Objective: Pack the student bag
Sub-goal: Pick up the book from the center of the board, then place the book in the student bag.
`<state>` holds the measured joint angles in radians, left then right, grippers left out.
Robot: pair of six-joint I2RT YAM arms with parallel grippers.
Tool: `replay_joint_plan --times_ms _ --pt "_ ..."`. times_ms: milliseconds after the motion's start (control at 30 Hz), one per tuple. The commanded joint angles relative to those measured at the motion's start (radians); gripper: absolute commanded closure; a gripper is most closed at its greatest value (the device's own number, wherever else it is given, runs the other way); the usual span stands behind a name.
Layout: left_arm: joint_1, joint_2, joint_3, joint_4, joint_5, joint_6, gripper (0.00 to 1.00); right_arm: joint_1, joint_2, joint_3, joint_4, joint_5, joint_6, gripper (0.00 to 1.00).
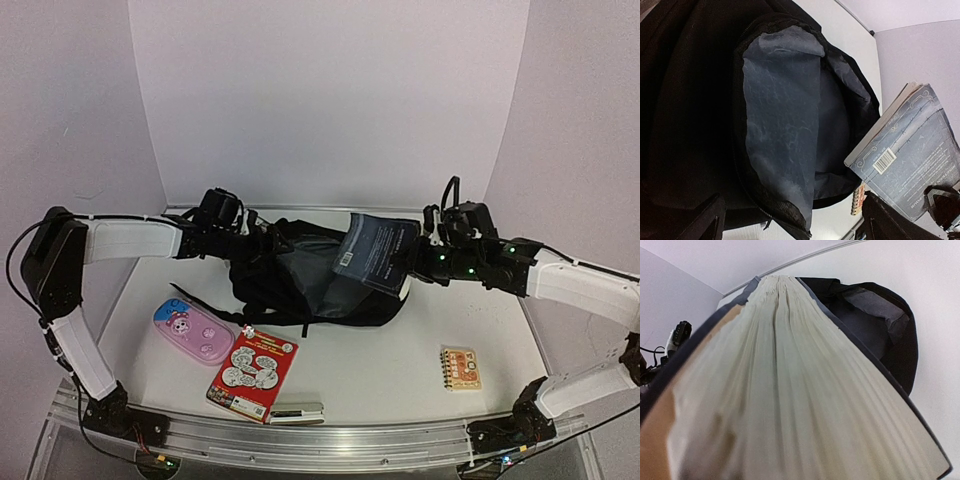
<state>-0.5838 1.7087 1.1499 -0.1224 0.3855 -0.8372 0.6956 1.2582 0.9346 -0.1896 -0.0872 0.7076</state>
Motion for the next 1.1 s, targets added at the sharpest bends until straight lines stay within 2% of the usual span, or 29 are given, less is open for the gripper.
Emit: replay_joint_plan --times_ms 0,100,233,267,333,400,433,533,633,800,1067 --pt "0.015 0.075 0.086 0.022 0.007 -0.013 0.05 -0.012 0.01 0.089 0.055 0.061 -0.022 1.0" --pt "0.015 0.136 0.114 0.052 0.048 -0.028 0.11 -0.024 0.019 0.098 0.04 0.058 -0.024 1.0" --pt "0.016 0.202 0.152 0.04 0.028 -0.033 0.34 -0.084 0.03 0.087 0.007 0.036 0.01 1.0" --pt "0.016 0.214 0.157 0.041 0.025 -0.035 0.41 -0.106 0.034 0.076 0.008 0.008 0.019 1.0" --pt "0.017 0.225 0.169 0.054 0.029 -0.034 0.63 -0.13 0.047 0.06 0.01 -0.048 0.027 1.0" --pt "0.018 0.22 0.176 0.088 0.036 -0.024 0.88 -0.141 0.064 0.054 0.011 -0.09 0.031 1.0" --pt "0.018 0.209 0.177 0.11 0.039 -0.016 0.97 -0.144 0.072 0.052 0.01 -0.11 0.033 1.0" --pt "0.018 0.152 0.183 0.181 0.06 0.032 1.0 -0.161 0.083 0.045 0.016 -0.157 0.045 1.0" --pt "0.018 0.107 0.23 0.184 0.091 0.092 1.0 -0.179 0.087 0.032 0.055 -0.211 0.084 1.0" --pt "0.018 0.093 0.316 0.163 0.219 0.176 1.0 -0.191 0.13 0.0 0.17 -0.328 0.182 1.0" --pt "0.018 0.06 0.372 0.185 0.298 0.223 1.0 -0.191 0.179 -0.053 0.312 -0.38 0.316 1.0"
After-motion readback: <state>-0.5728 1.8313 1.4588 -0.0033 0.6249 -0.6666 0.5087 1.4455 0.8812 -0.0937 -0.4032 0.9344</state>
